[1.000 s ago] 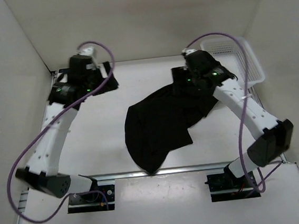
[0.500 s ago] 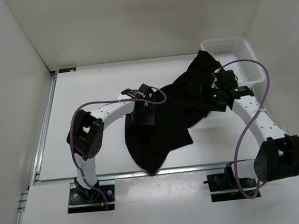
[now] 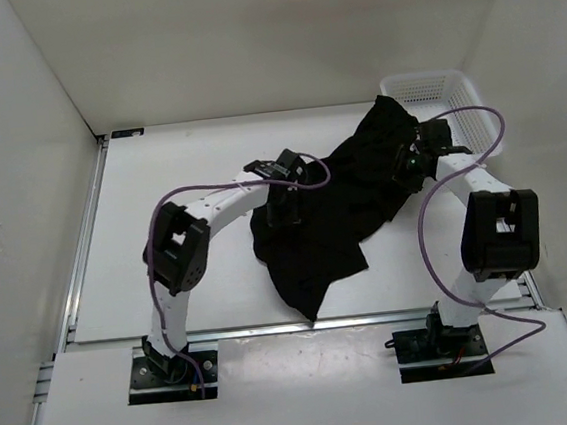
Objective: Fold and stack the trousers
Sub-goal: Flatten the trousers out
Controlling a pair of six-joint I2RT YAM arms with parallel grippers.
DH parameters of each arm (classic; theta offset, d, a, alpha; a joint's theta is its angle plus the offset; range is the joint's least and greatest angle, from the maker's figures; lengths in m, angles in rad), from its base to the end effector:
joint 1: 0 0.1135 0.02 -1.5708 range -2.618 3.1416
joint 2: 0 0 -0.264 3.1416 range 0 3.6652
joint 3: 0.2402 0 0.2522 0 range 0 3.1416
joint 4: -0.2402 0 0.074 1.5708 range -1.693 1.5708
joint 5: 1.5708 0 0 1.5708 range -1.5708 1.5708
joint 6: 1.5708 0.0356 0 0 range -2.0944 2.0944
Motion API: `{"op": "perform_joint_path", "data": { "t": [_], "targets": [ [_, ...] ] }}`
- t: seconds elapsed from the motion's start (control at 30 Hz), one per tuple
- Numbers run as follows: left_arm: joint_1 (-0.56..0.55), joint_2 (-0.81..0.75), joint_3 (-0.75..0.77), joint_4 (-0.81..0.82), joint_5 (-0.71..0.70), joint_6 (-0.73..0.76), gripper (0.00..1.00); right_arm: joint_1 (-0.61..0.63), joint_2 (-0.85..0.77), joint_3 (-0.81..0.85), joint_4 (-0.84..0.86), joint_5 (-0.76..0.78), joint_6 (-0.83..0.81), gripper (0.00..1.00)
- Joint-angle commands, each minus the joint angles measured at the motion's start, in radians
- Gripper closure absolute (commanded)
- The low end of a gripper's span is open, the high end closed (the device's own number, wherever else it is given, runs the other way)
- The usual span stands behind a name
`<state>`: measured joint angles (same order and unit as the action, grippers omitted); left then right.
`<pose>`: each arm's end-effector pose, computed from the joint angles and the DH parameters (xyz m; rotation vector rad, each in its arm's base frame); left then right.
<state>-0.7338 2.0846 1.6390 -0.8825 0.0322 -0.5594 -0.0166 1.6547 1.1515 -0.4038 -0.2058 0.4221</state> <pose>0.3134 -0.2841 0.1856 0.2633 2.9447 -0.2552 0.3528 0.0014 0.2253 0.4570 2.4584 0.4262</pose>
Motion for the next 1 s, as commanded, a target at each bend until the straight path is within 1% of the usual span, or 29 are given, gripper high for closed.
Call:
{"op": "perform_joint_path", "data": {
  "t": [0.0, 0.07, 0.1, 0.13, 0.17, 0.2, 0.23, 0.27, 0.33, 0.37, 0.4, 0.47, 0.5, 0.57, 0.6, 0.67, 0.73, 0.77, 0.8, 0.83, 0.87, 0.9, 0.93, 0.97],
  "targets": [
    [0.056, -0.251, 0.007, -0.053, -0.044, 0.013, 0.9, 0.001, 0.053, 0.068, 0.065, -0.017, 0.014, 0.57],
    [0.08, -0.328, 0.06, -0.097, -0.101, 0.041, 0.9, 0.001, 0.089, 0.086, 0.065, -0.007, 0.014, 0.74],
    [0.089, -0.363, 0.088, -0.149, -0.123, 0.041, 0.9, 0.001, 0.089, 0.1, 0.065, -0.023, 0.014, 0.93],
    [0.099, -0.423, 0.12, -0.173, -0.159, 0.056, 0.9, 0.01, 0.089, 0.112, 0.054, -0.023, 0.014, 1.0],
    [0.118, -0.448, 0.195, -0.199, -0.184, 0.067, 0.9, 0.026, 0.071, 0.122, 0.054, -0.023, 0.014, 1.0],
    [0.131, -0.468, 0.237, -0.228, -0.204, 0.076, 0.9, 0.043, 0.045, 0.131, 0.042, -0.023, 0.004, 1.0],
    [0.145, -0.504, 0.272, -0.257, -0.227, 0.085, 0.9, 0.085, -0.011, 0.14, 0.024, 0.005, -0.009, 1.0],
    [0.18, -0.518, 0.35, -0.277, -0.236, 0.085, 0.9, 0.111, -0.038, 0.184, 0.004, 0.061, -0.034, 1.0],
    [0.224, -0.553, 0.419, -0.289, -0.227, 0.096, 0.9, 0.186, -0.097, 0.262, -0.071, 0.104, -0.06, 1.0],
    [0.267, -0.554, 0.482, -0.299, -0.218, 0.105, 0.9, 0.208, -0.113, 0.36, -0.099, 0.121, -0.074, 1.0],
    [0.287, -0.567, 0.514, -0.309, -0.207, 0.105, 0.9, 0.252, -0.125, 0.414, -0.124, 0.152, -0.101, 1.0],
    [0.327, -0.567, 0.579, -0.323, -0.207, 0.116, 0.9, 0.286, -0.147, 0.52, -0.18, 0.166, -0.112, 1.0],
    [0.37, -0.567, 0.634, -0.332, -0.207, 0.116, 0.9, 0.315, -0.157, 0.622, -0.194, 0.166, -0.129, 1.0],
    [0.421, -0.567, 0.673, -0.332, -0.207, 0.127, 0.9, 0.345, -0.157, 0.703, -0.228, 0.178, -0.143, 1.0],
    [0.469, -0.557, 0.685, -0.332, -0.195, 0.127, 0.9, 0.374, -0.157, 0.749, -0.243, 0.178, -0.157, 1.0],
    [0.517, -0.557, 0.694, -0.332, -0.186, 0.116, 0.9, 0.403, -0.17, 0.749, -0.254, 0.207, -0.166, 1.0],
    [0.574, -0.557, 0.661, -0.332, -0.175, 0.116, 0.9, 0.425, -0.194, 0.679, -0.254, 0.218, -0.149, 1.0],
    [0.592, -0.557, 0.642, -0.317, -0.175, 0.107, 0.9, 0.452, -0.205, 0.635, -0.245, 0.218, -0.137, 1.0],
    [0.634, -0.557, 0.622, -0.306, -0.184, 0.107, 0.9, 0.469, -0.229, 0.525, -0.231, 0.204, -0.128, 1.0],
    [0.658, -0.548, 0.572, -0.29, -0.184, 0.107, 0.84, 0.492, -0.239, 0.464, -0.215, 0.204, -0.114, 1.0],
    [0.684, -0.528, 0.55, -0.262, -0.16, 0.107, 0.69, 0.515, -0.239, 0.411, -0.199, 0.204, -0.102, 1.0],
    [0.71, -0.505, 0.539, -0.262, -0.1, 0.107, 0.63, 0.558, -0.239, 0.368, -0.199, 0.204, -0.085, 1.0],
    [0.752, -0.48, 0.539, -0.271, -0.077, 0.107, 0.62, 0.582, -0.23, 0.3, -0.199, 0.189, -0.076, 0.96],
    [0.769, -0.434, 0.548, -0.28, -0.054, 0.107, 0.45, 0.639, -0.23, 0.277, -0.19, 0.189, -0.075, 0.63]
  ]
}}
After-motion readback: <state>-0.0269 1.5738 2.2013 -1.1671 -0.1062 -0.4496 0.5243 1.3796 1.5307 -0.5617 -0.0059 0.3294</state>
